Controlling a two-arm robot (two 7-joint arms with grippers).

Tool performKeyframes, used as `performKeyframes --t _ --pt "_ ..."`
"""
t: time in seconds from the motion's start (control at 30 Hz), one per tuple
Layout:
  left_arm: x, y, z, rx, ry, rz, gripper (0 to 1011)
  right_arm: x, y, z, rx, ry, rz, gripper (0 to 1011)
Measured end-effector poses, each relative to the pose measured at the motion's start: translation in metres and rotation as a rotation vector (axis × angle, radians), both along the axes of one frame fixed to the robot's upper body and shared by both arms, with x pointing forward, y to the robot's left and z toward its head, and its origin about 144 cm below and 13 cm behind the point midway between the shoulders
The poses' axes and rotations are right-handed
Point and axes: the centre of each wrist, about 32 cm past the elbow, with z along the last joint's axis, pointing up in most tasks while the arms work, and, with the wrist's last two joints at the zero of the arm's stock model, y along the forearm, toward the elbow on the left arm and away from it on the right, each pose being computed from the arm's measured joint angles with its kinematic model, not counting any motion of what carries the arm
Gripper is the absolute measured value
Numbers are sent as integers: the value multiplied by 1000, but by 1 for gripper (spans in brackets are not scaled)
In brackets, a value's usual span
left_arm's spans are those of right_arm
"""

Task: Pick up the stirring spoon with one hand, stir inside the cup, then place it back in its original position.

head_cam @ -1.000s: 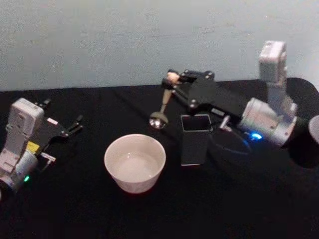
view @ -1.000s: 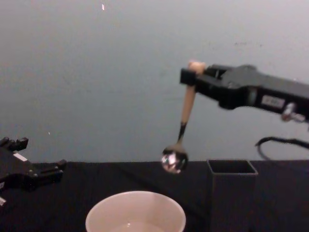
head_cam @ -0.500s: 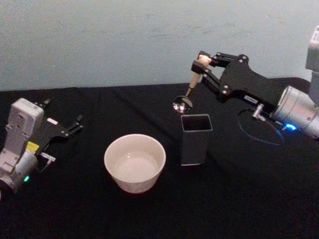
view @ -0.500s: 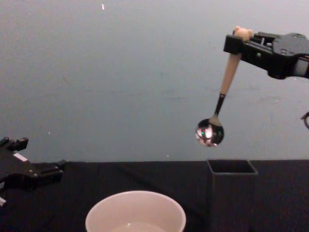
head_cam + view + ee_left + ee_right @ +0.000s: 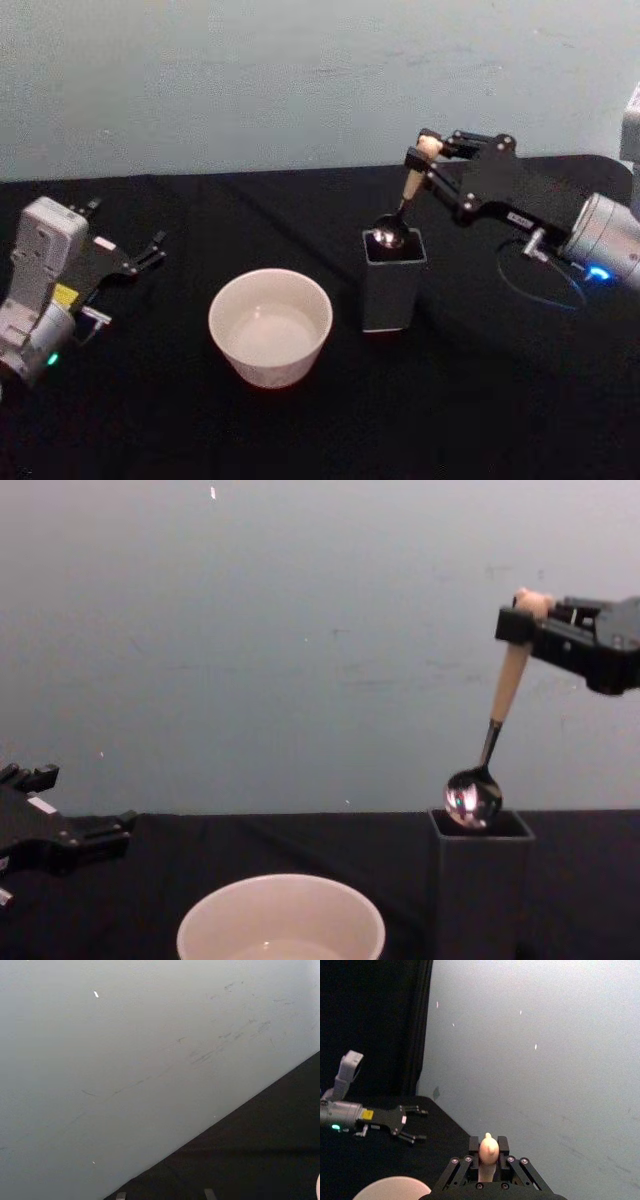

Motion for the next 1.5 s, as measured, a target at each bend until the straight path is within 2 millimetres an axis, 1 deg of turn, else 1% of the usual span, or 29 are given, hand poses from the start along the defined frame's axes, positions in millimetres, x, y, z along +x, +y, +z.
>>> performKeyframes --t 0.47,0.67,0.97,1.23,1.5 --pt "0 0 0 0 0 0 1001 -1 3 -20 -39 99 -20 214" --pt "0 0 0 0 0 0 1001 -6 7 -34 -56 177 -57 214" --pt "0 0 0 0 0 0 1001 -9 14 -48 -59 247 -99 214" --pt "0 0 0 0 0 0 1001 -9 16 -54 -61 269 -113 214" --pt "0 0 0 0 0 0 1001 -9 17 -54 -65 268 -114 214"
